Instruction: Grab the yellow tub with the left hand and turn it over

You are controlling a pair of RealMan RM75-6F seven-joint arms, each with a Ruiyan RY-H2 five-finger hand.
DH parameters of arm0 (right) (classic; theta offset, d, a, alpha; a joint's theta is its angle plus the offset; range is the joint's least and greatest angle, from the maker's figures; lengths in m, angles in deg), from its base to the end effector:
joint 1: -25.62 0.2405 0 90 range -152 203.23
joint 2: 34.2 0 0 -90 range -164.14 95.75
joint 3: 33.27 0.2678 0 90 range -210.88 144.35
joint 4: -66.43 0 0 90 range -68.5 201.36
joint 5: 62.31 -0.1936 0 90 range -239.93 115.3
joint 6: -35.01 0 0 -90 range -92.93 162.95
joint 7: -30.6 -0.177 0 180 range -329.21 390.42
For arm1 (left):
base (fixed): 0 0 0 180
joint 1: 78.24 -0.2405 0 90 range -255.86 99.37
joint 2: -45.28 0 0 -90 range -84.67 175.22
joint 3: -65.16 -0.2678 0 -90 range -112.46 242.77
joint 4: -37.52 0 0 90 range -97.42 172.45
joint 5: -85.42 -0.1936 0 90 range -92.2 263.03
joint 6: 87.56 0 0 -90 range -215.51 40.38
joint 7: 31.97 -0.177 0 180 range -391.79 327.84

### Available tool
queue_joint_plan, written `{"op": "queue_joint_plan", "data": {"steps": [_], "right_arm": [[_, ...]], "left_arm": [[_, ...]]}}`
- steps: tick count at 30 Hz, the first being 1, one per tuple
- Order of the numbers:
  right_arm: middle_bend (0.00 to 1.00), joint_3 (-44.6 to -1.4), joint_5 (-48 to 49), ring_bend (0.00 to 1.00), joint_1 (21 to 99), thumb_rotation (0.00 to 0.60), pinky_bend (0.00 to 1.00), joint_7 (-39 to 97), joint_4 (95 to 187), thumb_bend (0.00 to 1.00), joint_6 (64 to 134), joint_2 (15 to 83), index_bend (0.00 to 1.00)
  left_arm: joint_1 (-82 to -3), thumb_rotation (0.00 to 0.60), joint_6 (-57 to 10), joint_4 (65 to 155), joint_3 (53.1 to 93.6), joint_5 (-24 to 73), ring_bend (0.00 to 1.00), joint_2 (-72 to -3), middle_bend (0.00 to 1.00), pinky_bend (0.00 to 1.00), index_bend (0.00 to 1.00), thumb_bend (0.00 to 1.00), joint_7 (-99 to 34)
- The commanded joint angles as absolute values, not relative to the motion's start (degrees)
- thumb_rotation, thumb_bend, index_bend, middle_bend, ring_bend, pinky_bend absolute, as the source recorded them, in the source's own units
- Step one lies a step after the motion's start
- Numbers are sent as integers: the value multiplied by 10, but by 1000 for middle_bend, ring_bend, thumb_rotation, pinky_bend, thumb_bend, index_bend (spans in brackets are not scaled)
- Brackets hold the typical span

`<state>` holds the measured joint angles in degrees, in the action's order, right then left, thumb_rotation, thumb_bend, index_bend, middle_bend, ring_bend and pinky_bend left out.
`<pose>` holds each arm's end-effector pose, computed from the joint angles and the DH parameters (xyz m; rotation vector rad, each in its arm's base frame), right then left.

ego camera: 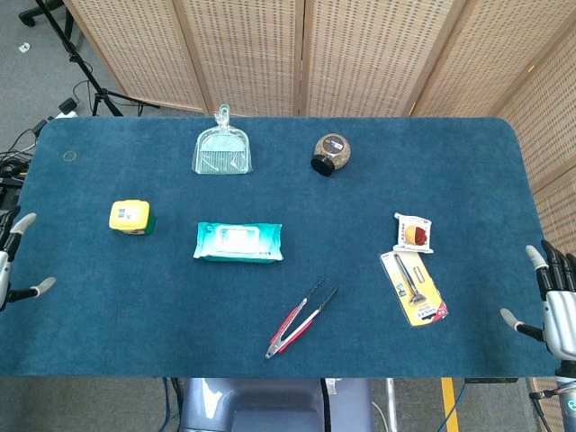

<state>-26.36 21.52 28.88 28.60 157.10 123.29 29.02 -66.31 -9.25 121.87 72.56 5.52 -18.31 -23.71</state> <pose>-0.3217 -0.2172 0.2111 1.2663 -0.8305 0.9449 -0.3277 0.2719 0.2026 -1.3441 -0.8995 -0.9421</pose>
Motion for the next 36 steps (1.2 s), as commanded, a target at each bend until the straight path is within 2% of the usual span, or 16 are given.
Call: {"op": "queue_joint_plan", "data": {"steps": [1, 8, 14, 18, 24, 26, 28, 32, 36], "right_arm": [[0, -261, 209, 0, 289, 600, 0, 283, 1570, 0, 1230, 289, 0], [0, -255, 191, 0, 293, 600, 0, 286, 1565, 0, 1218, 291, 0], [0, -250, 174, 0, 298, 600, 0, 298, 1560, 0, 1206, 297, 0], [0, -246, 163, 0, 302, 600, 0, 305, 1556, 0, 1197, 301, 0], [0, -242, 150, 0, 305, 600, 0, 308, 1551, 0, 1189, 305, 0], [0, -241, 146, 0, 306, 600, 0, 310, 1549, 0, 1186, 306, 0], [0, -240, 143, 0, 307, 600, 0, 312, 1547, 0, 1183, 307, 0], [0, -240, 141, 0, 308, 600, 0, 313, 1546, 0, 1181, 309, 0], [0, -240, 142, 0, 307, 600, 0, 312, 1546, 0, 1183, 308, 0]], "left_arm": [[-614, 600, -164, 1170, 747, 78, 0, -205, 0, 0, 0, 0, -213], [-515, 600, -310, 1071, 762, 99, 0, -253, 0, 0, 0, 0, -218], [-454, 600, -419, 988, 758, 117, 0, -307, 0, 0, 0, 0, -214], [-430, 600, -458, 950, 752, 113, 0, -333, 0, 0, 0, 0, -197], [-406, 600, -476, 899, 750, 103, 0, -370, 0, 4, 0, 0, -169], [-400, 600, -471, 882, 750, 97, 18, -384, 16, 54, 5, 0, -158], [-396, 600, -464, 865, 750, 93, 93, -397, 88, 141, 48, 0, -150], [-388, 600, -454, 832, 750, 90, 204, -423, 201, 227, 148, 0, -154], [-380, 600, -452, 815, 753, 91, 330, -442, 350, 341, 344, 0, -153]]}}
